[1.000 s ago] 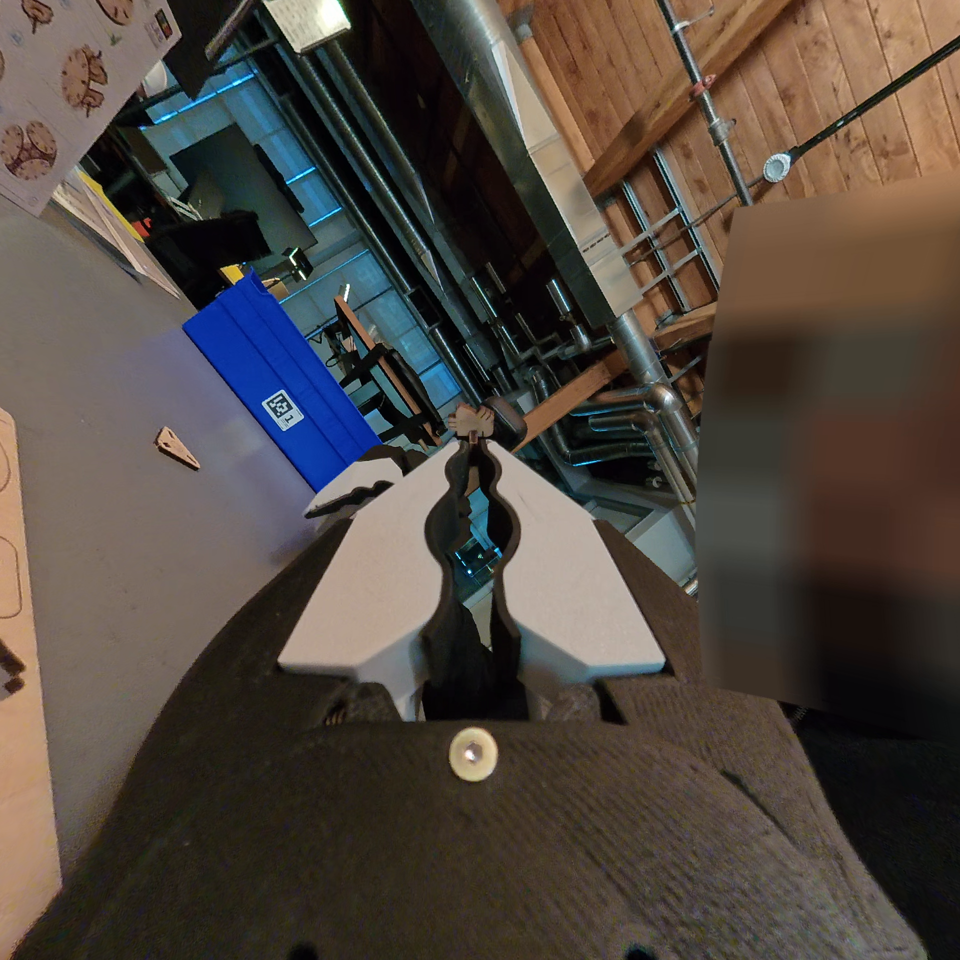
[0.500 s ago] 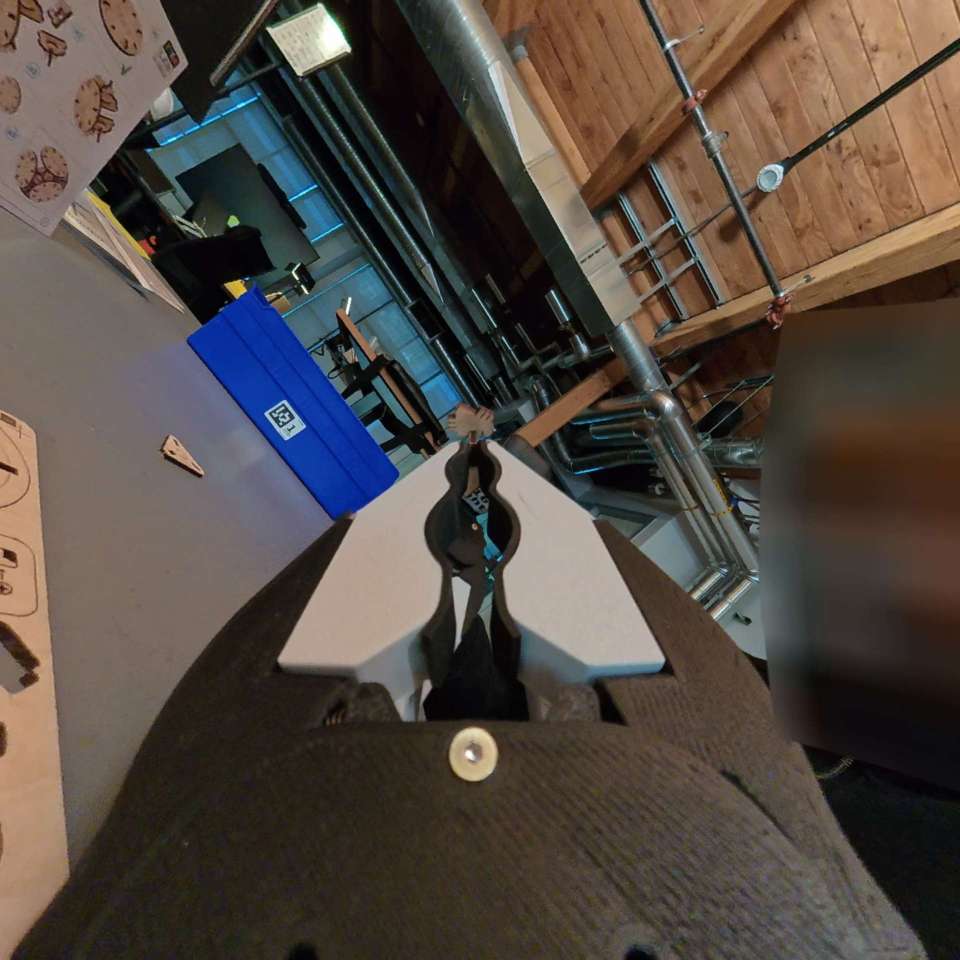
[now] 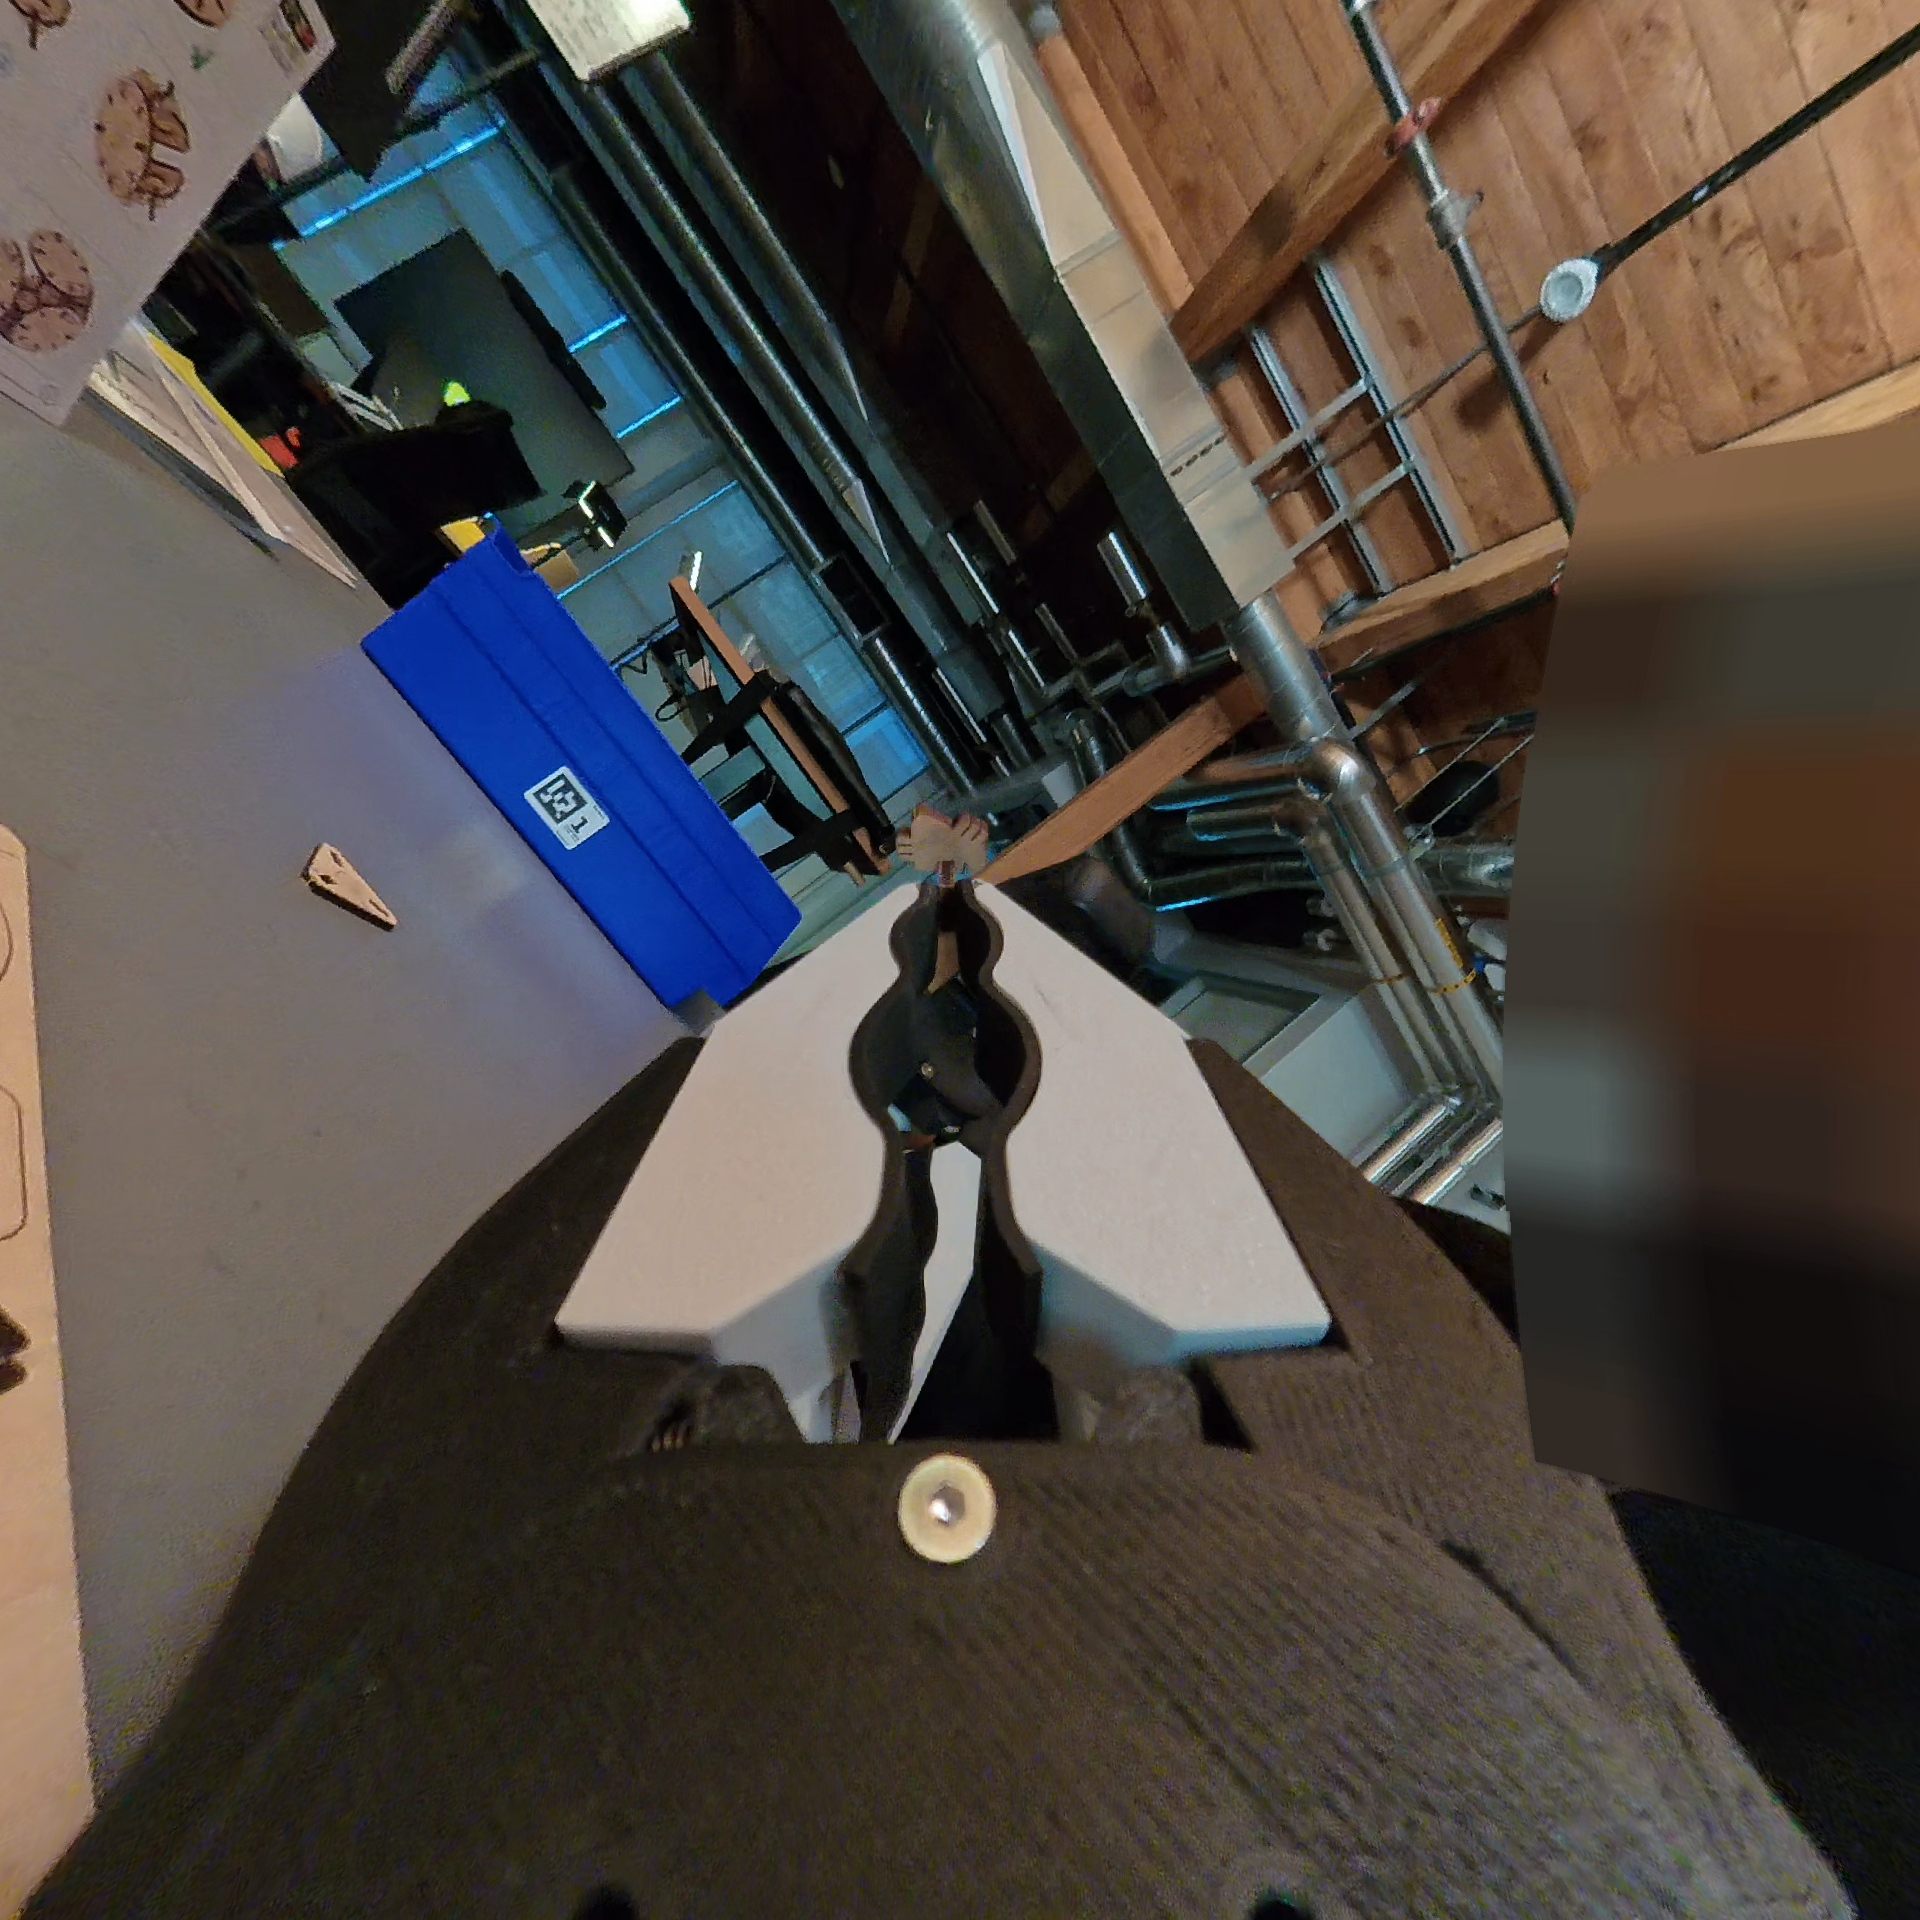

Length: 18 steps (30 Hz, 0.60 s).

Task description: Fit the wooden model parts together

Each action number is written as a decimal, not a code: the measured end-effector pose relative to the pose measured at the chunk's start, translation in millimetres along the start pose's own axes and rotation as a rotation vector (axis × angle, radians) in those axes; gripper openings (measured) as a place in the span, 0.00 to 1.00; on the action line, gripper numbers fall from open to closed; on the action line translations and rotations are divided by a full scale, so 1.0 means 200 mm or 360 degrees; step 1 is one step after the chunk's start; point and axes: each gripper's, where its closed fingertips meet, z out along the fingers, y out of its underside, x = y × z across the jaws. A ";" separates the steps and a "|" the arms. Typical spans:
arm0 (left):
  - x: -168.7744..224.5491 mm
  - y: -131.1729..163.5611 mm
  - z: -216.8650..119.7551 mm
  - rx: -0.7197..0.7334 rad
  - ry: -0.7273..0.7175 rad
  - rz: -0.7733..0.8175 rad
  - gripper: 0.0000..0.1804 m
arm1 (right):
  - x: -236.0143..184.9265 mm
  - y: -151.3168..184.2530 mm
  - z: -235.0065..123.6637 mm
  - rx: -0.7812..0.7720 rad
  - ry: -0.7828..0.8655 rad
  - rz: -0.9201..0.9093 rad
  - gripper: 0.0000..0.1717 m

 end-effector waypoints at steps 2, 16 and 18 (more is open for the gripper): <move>0.00 0.02 0.01 -0.0027 -0.0006 0.0013 0.00 | 0.01 0.02 0.03 -0.0121 -0.0013 -0.0092 0.25; 0.02 0.01 -0.01 0.0008 0.0042 -0.0044 0.00 | -0.25 0.05 0.02 -0.0123 -0.0235 -0.0014 0.18; 0.01 0.01 -0.01 0.0003 0.0039 -0.0042 0.00 | -0.14 0.04 -0.01 -0.0093 0.0021 -0.0025 0.19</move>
